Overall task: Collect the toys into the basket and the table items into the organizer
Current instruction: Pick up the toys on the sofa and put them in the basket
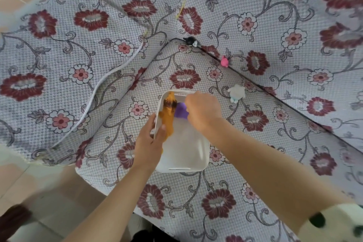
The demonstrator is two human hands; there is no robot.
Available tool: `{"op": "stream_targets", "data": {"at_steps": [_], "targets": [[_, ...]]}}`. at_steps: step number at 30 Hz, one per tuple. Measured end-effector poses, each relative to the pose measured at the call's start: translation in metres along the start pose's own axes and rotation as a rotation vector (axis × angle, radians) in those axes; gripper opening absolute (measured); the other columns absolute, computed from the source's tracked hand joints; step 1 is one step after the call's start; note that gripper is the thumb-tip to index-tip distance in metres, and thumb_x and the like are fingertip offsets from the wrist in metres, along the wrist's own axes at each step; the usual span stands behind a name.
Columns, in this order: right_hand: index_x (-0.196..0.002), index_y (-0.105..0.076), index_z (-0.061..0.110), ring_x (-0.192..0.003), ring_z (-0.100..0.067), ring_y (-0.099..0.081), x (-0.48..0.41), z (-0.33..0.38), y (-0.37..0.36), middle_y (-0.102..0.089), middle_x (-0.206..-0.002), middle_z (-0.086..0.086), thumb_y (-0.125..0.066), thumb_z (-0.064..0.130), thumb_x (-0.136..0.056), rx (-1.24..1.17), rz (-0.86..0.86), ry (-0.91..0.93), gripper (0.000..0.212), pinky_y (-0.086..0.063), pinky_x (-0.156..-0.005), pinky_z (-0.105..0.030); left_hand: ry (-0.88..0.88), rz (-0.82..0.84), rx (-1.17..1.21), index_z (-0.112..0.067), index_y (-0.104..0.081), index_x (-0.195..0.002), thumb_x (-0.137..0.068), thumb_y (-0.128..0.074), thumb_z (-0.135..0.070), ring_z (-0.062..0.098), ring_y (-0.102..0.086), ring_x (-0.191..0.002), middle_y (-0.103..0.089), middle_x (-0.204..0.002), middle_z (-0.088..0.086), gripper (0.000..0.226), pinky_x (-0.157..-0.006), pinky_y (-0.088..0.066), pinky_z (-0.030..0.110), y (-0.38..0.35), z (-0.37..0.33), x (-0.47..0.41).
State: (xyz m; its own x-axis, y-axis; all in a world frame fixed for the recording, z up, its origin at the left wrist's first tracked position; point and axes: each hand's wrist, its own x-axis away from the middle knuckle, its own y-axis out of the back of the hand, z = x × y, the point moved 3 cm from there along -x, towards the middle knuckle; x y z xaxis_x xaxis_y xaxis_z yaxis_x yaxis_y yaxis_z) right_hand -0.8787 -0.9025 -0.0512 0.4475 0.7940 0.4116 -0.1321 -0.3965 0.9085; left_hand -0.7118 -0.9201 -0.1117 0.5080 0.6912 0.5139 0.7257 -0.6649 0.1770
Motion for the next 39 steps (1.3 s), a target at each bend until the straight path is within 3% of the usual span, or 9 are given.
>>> {"op": "stream_targets", "data": {"at_steps": [4,13,18,20,23,26,30,34,39], "targets": [[-0.111,-0.062,0.008,-0.101,-0.033,-0.062,-0.004,-0.015,-0.005,-0.064,-0.108,-0.011,-0.053,0.007,-0.091,-0.035,-0.011,0.02,0.022,-0.044,-0.073,-0.034,0.006,-0.018,-0.013,-0.027,-0.04,-0.147,-0.093,-0.05,-0.05,0.017,-0.049,-0.131,-0.054,-0.141,-0.003,0.059,-0.108,-0.043,0.044,-0.014,-0.001,-0.002],[-0.114,-0.049,0.01,-0.093,-0.037,-0.062,-0.008,-0.066,-0.02,-0.065,-0.096,-0.015,-0.055,0.022,-0.093,-0.261,-0.132,0.023,0.025,-0.04,-0.067,-0.038,-0.009,-0.038,-0.024,-0.027,-0.047,-0.141,-0.095,-0.051,-0.046,0.02,-0.058,-0.12,-0.062,-0.131,0.001,0.051,-0.099,-0.05,0.043,-0.047,-0.009,-0.013],[-0.114,-0.056,0.013,-0.086,-0.034,-0.063,-0.002,-0.141,-0.027,-0.07,-0.09,-0.014,-0.053,0.025,-0.093,-0.444,-0.335,-0.213,0.025,-0.043,-0.069,-0.036,0.0,-0.071,-0.087,-0.029,-0.047,-0.141,-0.093,-0.051,-0.048,0.018,-0.062,-0.11,-0.064,-0.127,0.0,0.052,-0.092,-0.053,0.043,-0.062,-0.006,-0.027],[-0.112,-0.058,0.012,-0.09,-0.033,-0.062,-0.002,-0.176,-0.042,-0.069,-0.098,-0.013,-0.053,0.021,-0.093,-0.48,-0.281,-0.311,0.022,-0.044,-0.069,-0.034,-0.027,-0.072,-0.082,-0.031,-0.05,-0.138,-0.091,-0.05,-0.05,0.013,-0.066,-0.098,-0.068,-0.118,-0.003,0.051,-0.077,-0.055,0.034,-0.07,-0.007,-0.033],[-0.108,-0.061,0.007,-0.094,-0.034,-0.062,-0.008,-0.213,-0.074,-0.068,-0.102,-0.016,-0.055,0.015,-0.091,-0.51,-0.201,-0.384,0.02,-0.052,-0.08,-0.042,-0.04,-0.064,-0.057,-0.028,-0.054,-0.134,-0.093,-0.052,-0.043,0.018,-0.066,-0.095,-0.068,-0.115,0.002,0.044,-0.069,-0.05,0.029,-0.084,-0.004,-0.045],[-0.109,-0.063,0.005,-0.093,-0.034,-0.064,-0.02,-0.232,-0.105,-0.069,-0.101,-0.016,-0.056,0.011,-0.089,-0.48,-0.172,-0.398,0.022,-0.054,-0.079,-0.046,-0.008,-0.068,-0.049,-0.024,-0.053,-0.136,-0.096,-0.052,-0.039,0.015,-0.066,-0.086,-0.07,-0.111,0.005,0.042,-0.057,-0.046,0.019,-0.1,0.003,-0.058],[-0.121,-0.057,0.006,-0.104,-0.033,-0.06,-0.047,-0.24,-0.136,-0.064,-0.112,-0.016,-0.06,0.012,-0.087,-0.511,-0.134,-0.374,0.035,-0.051,-0.087,-0.042,-0.037,-0.067,-0.036,-0.018,-0.057,-0.131,-0.098,-0.051,-0.028,-0.006,-0.063,-0.065,-0.07,-0.091,-0.005,0.035,-0.048,-0.044,0.009,-0.119,0.003,-0.071],[-0.131,-0.043,0.012,-0.115,-0.035,-0.049,-0.083,-0.244,-0.165,-0.05,-0.128,-0.019,-0.064,0.021,-0.084,-0.551,-0.12,-0.421,0.052,-0.043,-0.092,-0.041,-0.023,-0.072,-0.06,-0.021,-0.058,-0.128,-0.098,-0.05,-0.029,-0.004,-0.055,-0.052,-0.068,-0.069,-0.024,0.032,-0.044,-0.043,0.013,-0.138,0.014,-0.089],[-0.14,-0.03,0.018,-0.126,-0.042,-0.039,-0.118,-0.245,-0.19,-0.037,-0.14,-0.026,-0.063,0.027,-0.085,-0.48,-0.069,-0.443,0.066,-0.039,-0.103,-0.051,-0.01,-0.083,-0.058,-0.017,-0.058,-0.129,-0.098,-0.051,-0.026,-0.003,-0.054,-0.048,-0.067,-0.062,-0.018,0.033,-0.042,-0.042,0.013,-0.149,0.025,-0.103]]}}
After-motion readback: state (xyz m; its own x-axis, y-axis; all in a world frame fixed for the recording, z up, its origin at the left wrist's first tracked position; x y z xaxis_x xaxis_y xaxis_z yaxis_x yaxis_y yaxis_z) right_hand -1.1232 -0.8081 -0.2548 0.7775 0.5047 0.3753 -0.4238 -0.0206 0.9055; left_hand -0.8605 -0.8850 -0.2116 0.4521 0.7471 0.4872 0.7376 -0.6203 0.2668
